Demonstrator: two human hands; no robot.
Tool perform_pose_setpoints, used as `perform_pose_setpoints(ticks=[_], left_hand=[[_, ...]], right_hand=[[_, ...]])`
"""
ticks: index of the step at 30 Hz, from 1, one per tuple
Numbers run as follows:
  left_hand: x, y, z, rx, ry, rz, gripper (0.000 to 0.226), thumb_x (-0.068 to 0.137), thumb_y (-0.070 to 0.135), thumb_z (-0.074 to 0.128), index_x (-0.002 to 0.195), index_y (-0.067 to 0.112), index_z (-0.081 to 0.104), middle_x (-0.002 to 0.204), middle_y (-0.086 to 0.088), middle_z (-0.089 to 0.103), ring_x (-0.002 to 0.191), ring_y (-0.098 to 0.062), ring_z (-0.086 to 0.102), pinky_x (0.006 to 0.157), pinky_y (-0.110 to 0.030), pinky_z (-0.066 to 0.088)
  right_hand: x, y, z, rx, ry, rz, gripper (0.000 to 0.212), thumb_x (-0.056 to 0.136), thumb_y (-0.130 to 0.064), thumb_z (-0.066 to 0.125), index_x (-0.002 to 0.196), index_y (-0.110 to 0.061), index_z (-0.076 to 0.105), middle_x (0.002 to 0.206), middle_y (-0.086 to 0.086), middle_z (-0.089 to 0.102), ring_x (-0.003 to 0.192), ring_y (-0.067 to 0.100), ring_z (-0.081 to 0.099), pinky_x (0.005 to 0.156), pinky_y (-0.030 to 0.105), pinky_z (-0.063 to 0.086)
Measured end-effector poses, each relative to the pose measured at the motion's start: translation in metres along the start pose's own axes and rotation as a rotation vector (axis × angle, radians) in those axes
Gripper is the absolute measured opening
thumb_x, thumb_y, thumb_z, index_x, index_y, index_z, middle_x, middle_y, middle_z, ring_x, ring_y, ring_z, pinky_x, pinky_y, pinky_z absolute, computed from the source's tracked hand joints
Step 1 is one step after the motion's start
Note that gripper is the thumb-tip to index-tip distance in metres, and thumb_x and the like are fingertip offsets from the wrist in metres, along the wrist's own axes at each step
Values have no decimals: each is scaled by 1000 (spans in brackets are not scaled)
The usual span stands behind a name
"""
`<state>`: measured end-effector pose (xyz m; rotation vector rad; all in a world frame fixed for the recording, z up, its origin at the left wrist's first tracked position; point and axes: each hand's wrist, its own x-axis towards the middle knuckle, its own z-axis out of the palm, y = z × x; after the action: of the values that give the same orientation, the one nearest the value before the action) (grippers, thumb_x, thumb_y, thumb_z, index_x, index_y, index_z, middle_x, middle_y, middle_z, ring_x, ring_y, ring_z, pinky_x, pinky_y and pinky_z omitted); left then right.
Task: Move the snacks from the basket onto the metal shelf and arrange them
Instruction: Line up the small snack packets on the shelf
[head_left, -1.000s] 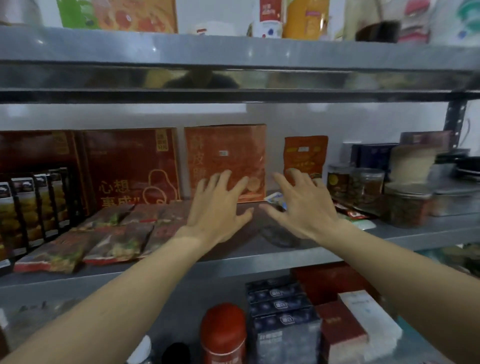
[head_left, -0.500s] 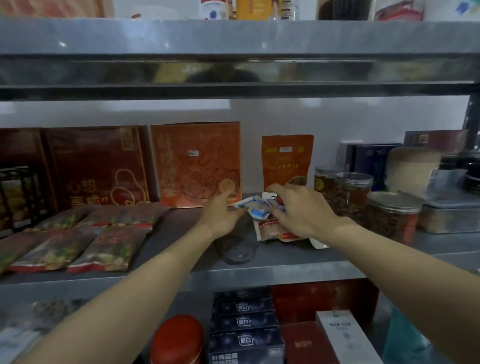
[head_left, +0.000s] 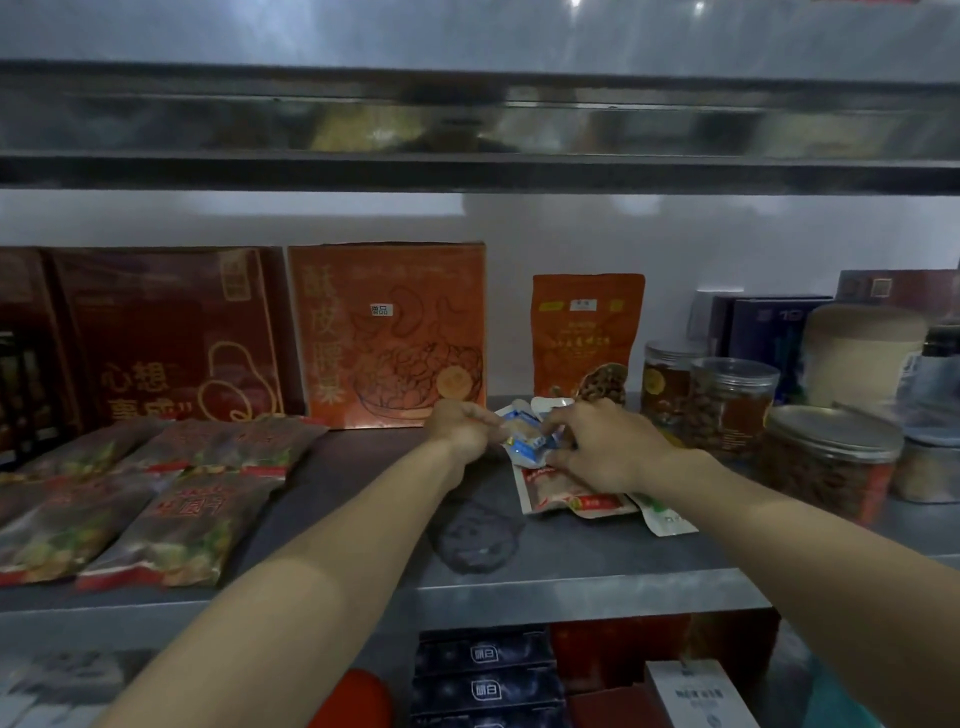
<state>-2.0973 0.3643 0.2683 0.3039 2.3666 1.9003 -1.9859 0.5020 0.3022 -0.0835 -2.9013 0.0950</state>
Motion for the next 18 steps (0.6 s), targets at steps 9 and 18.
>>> perform_pose_setpoints(ticks=[9, 18], left_hand=[[-8, -11, -40, -152, 138, -12, 21, 76, -10, 75, 76, 10, 70, 97, -18, 69, 67, -23, 65, 52, -25, 55], [-20, -20, -66, -259, 198, 48, 24, 77, -11, 73, 81, 10, 62, 107, -16, 67, 76, -20, 67, 45, -19, 50]], right_hand=[[9, -14, 3, -253, -10, 145, 39, 94, -49, 51, 119, -18, 55, 118, 7, 61, 106, 27, 59, 78, 34, 39], [6, -31, 9, -296, 218, 114, 23, 99, -26, 48, 114, -12, 59, 110, 11, 66, 97, 27, 64, 68, 33, 43]])
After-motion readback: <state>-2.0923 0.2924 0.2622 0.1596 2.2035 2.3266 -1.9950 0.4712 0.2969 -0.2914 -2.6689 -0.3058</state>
